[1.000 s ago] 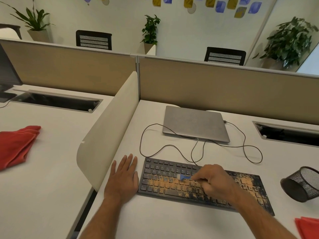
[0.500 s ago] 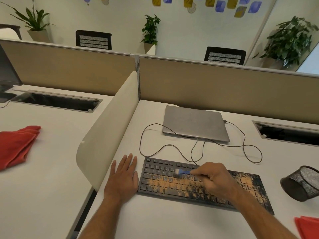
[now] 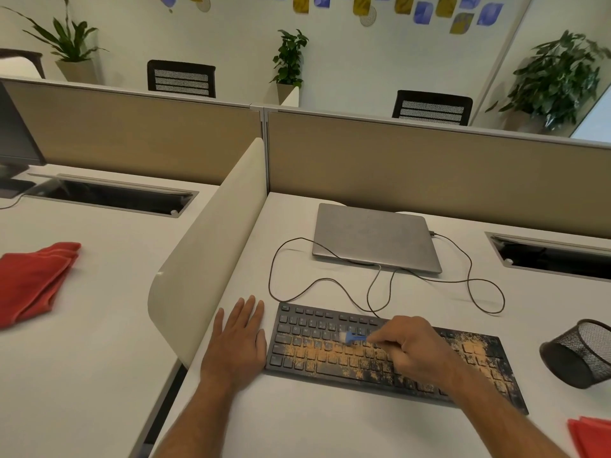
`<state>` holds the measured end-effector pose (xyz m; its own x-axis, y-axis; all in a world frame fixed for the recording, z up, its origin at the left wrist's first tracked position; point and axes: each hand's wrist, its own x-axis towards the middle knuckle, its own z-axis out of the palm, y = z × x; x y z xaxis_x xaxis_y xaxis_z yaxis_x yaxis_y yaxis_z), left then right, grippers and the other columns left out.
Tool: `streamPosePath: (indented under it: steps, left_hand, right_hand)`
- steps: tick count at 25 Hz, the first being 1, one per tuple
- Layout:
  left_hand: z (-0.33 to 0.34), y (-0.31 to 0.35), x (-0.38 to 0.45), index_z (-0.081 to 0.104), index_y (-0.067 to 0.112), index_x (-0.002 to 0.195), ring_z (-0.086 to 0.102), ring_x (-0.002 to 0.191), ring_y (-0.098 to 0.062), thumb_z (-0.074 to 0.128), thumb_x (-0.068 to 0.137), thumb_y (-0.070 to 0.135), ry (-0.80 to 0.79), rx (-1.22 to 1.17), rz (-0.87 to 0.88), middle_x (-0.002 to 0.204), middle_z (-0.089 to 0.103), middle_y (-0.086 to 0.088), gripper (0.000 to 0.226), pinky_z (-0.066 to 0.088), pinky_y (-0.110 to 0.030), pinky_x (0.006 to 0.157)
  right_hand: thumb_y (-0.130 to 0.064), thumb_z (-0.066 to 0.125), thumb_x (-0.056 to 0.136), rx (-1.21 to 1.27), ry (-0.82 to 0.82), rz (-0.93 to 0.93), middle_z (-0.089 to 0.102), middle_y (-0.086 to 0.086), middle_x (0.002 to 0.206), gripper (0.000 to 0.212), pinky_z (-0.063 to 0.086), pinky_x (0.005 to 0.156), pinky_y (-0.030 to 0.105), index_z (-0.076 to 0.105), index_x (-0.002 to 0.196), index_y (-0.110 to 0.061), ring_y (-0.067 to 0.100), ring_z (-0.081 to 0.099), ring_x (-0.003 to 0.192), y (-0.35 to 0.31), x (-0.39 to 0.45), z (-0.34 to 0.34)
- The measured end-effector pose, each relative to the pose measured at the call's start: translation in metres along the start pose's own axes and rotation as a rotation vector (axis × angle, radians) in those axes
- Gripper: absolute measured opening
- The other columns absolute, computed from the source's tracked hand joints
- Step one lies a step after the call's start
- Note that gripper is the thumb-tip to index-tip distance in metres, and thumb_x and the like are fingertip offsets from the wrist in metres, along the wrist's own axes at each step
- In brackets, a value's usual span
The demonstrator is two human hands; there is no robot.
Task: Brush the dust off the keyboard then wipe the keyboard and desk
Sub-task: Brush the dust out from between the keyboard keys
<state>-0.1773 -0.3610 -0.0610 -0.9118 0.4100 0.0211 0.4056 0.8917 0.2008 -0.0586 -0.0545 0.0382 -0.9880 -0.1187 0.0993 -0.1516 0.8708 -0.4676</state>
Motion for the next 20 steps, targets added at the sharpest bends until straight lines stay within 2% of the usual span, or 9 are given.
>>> streamPosePath:
  steps: [2, 6, 10, 13, 16, 20]
  left_hand:
    - [0.0, 0.0, 0.0, 0.007, 0.024, 0.16, -0.008, 0.153, -0.011, -0.004, 0.087, 0.047, 0.008, -0.013, 0.001, 0.167, 0.0, 0.007, 0.077, -0.01, -0.043, 0.124]
    - [0.0, 0.0, 0.0, 0.008, 0.023, 0.16, -0.007, 0.154, -0.011, -0.005, 0.087, 0.048, 0.014, -0.011, 0.004, 0.167, 0.001, 0.007, 0.078, -0.008, -0.044, 0.125]
    - [0.0, 0.0, -0.001, 0.006, 0.024, 0.16, -0.008, 0.153, -0.011, -0.006, 0.087, 0.048, 0.007, -0.008, 0.007, 0.167, 0.0, 0.007, 0.078, -0.009, -0.043, 0.124]
    - [0.0, 0.0, 0.0, 0.006, 0.024, 0.16, -0.008, 0.153, -0.011, -0.006, 0.087, 0.048, 0.013, -0.006, 0.006, 0.167, 0.0, 0.007, 0.078, -0.009, -0.043, 0.124]
    - [0.001, 0.0, 0.0, 0.006, 0.024, 0.16, -0.008, 0.153, -0.011, -0.007, 0.087, 0.049, 0.01, -0.005, 0.009, 0.167, 0.0, 0.007, 0.078, -0.01, -0.043, 0.124]
    - [0.002, -0.001, 0.0, 0.009, 0.023, 0.16, -0.006, 0.153, -0.011, -0.003, 0.089, 0.048, 0.022, -0.017, 0.013, 0.167, 0.003, 0.006, 0.076, -0.008, -0.044, 0.124]
  right_hand:
    - [-0.007, 0.068, 0.081, 0.075, 0.036, 0.02, 0.072, -0.014, 0.084, 0.024, 0.056, 0.066, 0.024, 0.076, 0.096, -0.024, 0.001, 0.064, 0.075, -0.001, 0.0, -0.001]
    - [-0.012, 0.066, 0.085, 0.09, 0.148, -0.033, 0.071, -0.016, 0.085, 0.023, 0.054, 0.065, 0.02, 0.073, 0.105, -0.023, 0.001, 0.062, 0.074, -0.019, 0.01, 0.008]
    - [-0.013, 0.058, 0.088, -0.089, 0.033, -0.117, 0.07, -0.007, 0.084, 0.03, 0.05, 0.063, 0.027, 0.068, 0.114, -0.024, 0.01, 0.055, 0.072, -0.034, 0.018, 0.025]
    - [-0.007, 0.056, 0.086, -0.188, -0.026, -0.063, 0.07, -0.005, 0.089, 0.04, 0.051, 0.068, 0.034, 0.064, 0.119, -0.027, 0.014, 0.054, 0.079, -0.029, 0.016, 0.022]
    - [-0.002, 0.058, 0.082, -0.231, -0.016, -0.031, 0.07, -0.004, 0.09, 0.044, 0.05, 0.066, 0.032, 0.065, 0.118, -0.025, 0.014, 0.054, 0.079, -0.019, 0.006, 0.012]
    - [-0.007, 0.055, 0.087, -0.279, -0.04, 0.066, 0.069, -0.007, 0.095, 0.042, 0.051, 0.071, 0.031, 0.063, 0.12, -0.031, 0.012, 0.053, 0.082, -0.01, -0.009, -0.002]
